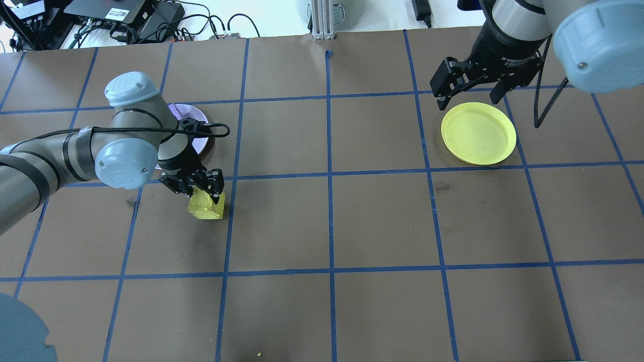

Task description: Sort blocks by color into plates

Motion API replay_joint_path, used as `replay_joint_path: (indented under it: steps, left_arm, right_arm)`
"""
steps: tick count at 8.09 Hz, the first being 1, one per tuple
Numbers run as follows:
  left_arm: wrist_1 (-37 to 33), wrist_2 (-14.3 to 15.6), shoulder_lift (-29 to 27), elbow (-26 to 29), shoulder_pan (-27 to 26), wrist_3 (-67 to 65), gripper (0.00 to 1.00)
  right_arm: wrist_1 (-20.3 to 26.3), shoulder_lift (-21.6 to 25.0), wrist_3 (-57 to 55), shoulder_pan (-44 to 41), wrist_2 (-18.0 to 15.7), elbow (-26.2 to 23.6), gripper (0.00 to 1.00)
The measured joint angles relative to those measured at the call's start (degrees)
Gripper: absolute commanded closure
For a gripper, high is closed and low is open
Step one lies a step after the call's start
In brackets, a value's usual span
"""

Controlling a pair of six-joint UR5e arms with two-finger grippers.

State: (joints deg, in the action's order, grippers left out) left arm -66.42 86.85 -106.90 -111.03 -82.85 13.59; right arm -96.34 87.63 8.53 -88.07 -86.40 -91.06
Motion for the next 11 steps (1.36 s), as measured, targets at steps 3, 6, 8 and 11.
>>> replay_joint_path:
  steps: [3,6,8,11]
  left_arm:
    - [-4.6,-3.5,0.0,6.4,-10.9,-15.4,0.91]
    - [-8.0,-10.2,-0.9,13.7,-22.2,-29.9,0.91]
    - [-7.1,-11.9,-2.8,14.5,-26.7,-33.5,0.93]
    - [-3.5,-12.2,-7.4,14.6,-29.5,-35.7,0.93]
  right_arm:
    - [0.0,-0.1,-0.1,0.0,0.0,-0.1,0.00]
    - [-0.1,-0.2,0.0,0.0,0.0,-0.1,0.00]
    - [-0.1,-0.2,0.1,0.0,0.0,-0.1,0.00]
    - [-0.2,-0.2,0.1,0.0,0.0,-0.1,0.00]
